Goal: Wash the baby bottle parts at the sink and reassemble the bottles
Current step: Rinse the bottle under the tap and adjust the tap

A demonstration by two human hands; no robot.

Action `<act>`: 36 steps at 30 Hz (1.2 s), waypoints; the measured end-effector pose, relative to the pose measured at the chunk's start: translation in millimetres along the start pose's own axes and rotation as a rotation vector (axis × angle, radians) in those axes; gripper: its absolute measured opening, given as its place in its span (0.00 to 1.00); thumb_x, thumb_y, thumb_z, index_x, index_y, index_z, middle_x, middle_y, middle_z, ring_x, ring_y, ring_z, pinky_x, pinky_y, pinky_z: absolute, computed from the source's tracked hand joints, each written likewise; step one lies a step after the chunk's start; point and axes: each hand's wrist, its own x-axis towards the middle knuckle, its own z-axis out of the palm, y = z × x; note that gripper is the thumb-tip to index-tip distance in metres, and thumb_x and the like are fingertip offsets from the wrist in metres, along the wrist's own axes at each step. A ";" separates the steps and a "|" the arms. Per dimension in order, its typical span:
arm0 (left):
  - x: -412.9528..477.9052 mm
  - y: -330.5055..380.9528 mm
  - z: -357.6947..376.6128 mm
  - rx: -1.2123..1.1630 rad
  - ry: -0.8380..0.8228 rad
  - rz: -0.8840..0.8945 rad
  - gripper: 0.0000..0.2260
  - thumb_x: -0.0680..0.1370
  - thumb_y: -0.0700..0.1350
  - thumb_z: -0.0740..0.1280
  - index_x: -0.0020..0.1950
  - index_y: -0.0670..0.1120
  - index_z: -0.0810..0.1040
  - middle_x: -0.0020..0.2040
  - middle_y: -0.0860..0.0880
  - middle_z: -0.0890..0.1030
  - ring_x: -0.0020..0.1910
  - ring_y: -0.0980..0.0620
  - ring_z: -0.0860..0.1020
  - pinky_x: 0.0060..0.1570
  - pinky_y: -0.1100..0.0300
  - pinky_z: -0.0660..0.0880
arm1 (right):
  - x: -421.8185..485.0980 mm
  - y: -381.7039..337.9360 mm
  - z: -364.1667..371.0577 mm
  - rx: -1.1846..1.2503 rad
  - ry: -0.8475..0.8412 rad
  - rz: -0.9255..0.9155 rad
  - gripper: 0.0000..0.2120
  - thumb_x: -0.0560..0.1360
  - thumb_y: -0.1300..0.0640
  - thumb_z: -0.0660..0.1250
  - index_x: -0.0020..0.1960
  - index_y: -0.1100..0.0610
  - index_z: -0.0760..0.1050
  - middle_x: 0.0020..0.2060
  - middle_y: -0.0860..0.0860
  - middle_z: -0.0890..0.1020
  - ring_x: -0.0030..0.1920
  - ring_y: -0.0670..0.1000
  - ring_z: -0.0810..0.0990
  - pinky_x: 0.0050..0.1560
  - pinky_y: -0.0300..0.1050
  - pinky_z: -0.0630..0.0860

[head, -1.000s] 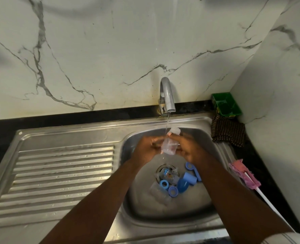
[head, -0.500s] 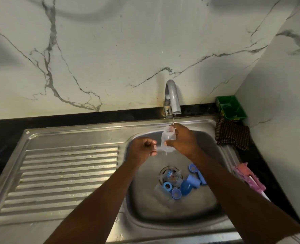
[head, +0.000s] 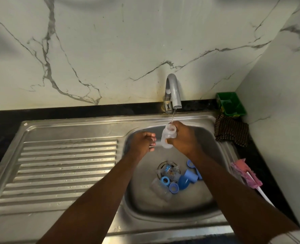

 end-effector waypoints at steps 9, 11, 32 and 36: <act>-0.6 -0.5 1.0 -0.082 -0.020 -0.077 0.11 0.81 0.36 0.65 0.63 0.41 0.79 0.57 0.42 0.83 0.55 0.43 0.83 0.47 0.56 0.82 | -1.5 1.7 -0.7 0.024 0.086 -0.005 0.23 0.70 0.63 0.75 0.62 0.54 0.74 0.54 0.50 0.80 0.54 0.49 0.78 0.53 0.41 0.71; 1.0 1.1 0.1 -0.095 -0.032 -0.074 0.12 0.81 0.36 0.65 0.64 0.41 0.78 0.58 0.42 0.82 0.55 0.43 0.82 0.46 0.58 0.81 | 1.3 0.3 -0.5 0.050 0.121 -0.021 0.24 0.69 0.63 0.76 0.62 0.54 0.73 0.54 0.49 0.80 0.53 0.47 0.77 0.53 0.41 0.72; 7.3 17.3 18.4 -0.443 -0.161 -0.031 0.14 0.79 0.39 0.70 0.64 0.42 0.78 0.59 0.41 0.83 0.56 0.44 0.84 0.57 0.48 0.81 | 5.7 5.8 -2.2 0.281 -0.059 0.007 0.22 0.71 0.66 0.74 0.59 0.53 0.70 0.48 0.45 0.78 0.48 0.43 0.78 0.45 0.34 0.75; 15.1 21.9 23.9 -0.395 -0.247 0.097 0.20 0.74 0.31 0.72 0.65 0.43 0.78 0.59 0.43 0.84 0.58 0.43 0.83 0.57 0.47 0.80 | 2.9 19.9 0.0 0.638 -0.081 0.259 0.20 0.78 0.56 0.70 0.66 0.57 0.67 0.58 0.58 0.79 0.56 0.58 0.81 0.56 0.57 0.79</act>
